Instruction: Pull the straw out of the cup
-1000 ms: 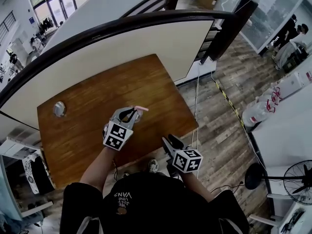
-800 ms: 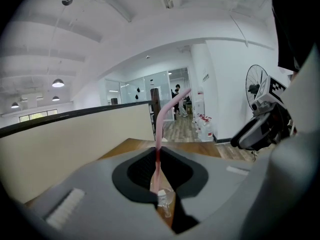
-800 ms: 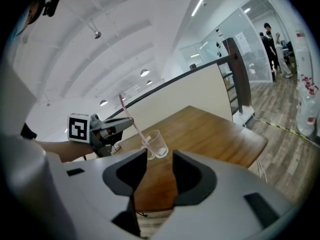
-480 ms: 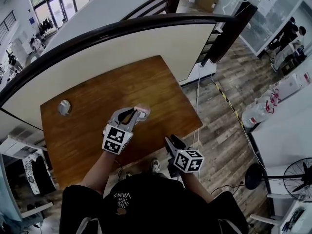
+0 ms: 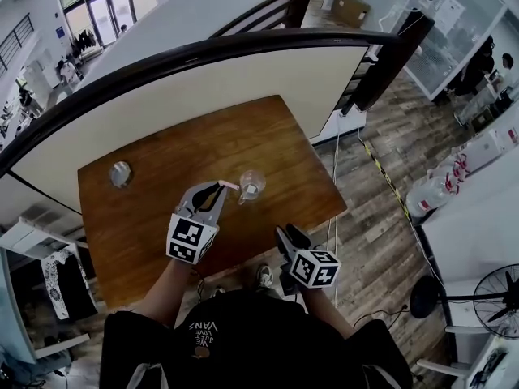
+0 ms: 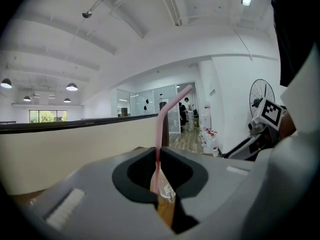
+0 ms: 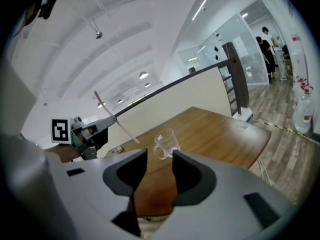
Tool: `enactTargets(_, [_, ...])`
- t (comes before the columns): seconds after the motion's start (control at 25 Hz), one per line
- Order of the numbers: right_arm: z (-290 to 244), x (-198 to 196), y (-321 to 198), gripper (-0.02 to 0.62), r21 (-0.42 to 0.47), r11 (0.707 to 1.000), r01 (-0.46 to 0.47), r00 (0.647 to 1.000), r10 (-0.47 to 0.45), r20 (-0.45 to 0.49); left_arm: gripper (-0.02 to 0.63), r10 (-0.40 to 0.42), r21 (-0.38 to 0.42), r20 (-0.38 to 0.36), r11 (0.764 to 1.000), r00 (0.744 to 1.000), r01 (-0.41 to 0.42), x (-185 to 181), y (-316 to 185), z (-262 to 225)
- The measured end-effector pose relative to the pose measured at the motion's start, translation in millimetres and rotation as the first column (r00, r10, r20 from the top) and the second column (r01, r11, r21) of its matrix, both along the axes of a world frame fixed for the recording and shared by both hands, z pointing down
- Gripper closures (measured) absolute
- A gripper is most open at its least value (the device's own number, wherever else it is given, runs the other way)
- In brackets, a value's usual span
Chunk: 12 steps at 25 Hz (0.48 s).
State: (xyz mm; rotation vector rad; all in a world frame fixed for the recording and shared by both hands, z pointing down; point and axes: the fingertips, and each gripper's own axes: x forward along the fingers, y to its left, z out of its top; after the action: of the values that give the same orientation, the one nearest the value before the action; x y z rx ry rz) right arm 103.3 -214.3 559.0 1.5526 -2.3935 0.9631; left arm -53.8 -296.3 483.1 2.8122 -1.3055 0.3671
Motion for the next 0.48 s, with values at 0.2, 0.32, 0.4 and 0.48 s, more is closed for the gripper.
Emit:
enactTargets(0.2, [0, -19, 7, 0.433, 0.006, 1.0, 0.015, 1.0, -0.015, -0.006, 0.566, -0.029, -0.025, 0.002, 0.999, 1.0, 0.029, -26, 18, 10])
enactTargets(0.32, [0, -33, 12, 0.433, 0.011, 1.0, 0.026, 1.0, -0.026, -0.009, 0.566, -0.053, -0.047, 0.002, 0.997, 0.999, 0.053, -44, 30, 20])
enactTargets(0.4, [-1, -40, 14, 0.433, 0.013, 0.999, 0.03, 0.999, -0.03, -0.011, 0.566, -0.065, -0.065, 0.005, 0.996, 0.998, 0.065, -54, 39, 26])
enactTargets(0.48, [-2, -46, 17, 0.433, 0.018, 0.999, 0.033, 0.999, -0.032, -0.011, 0.566, -0.076, -0.078, 0.008, 0.994, 0.997, 0.076, -64, 46, 32])
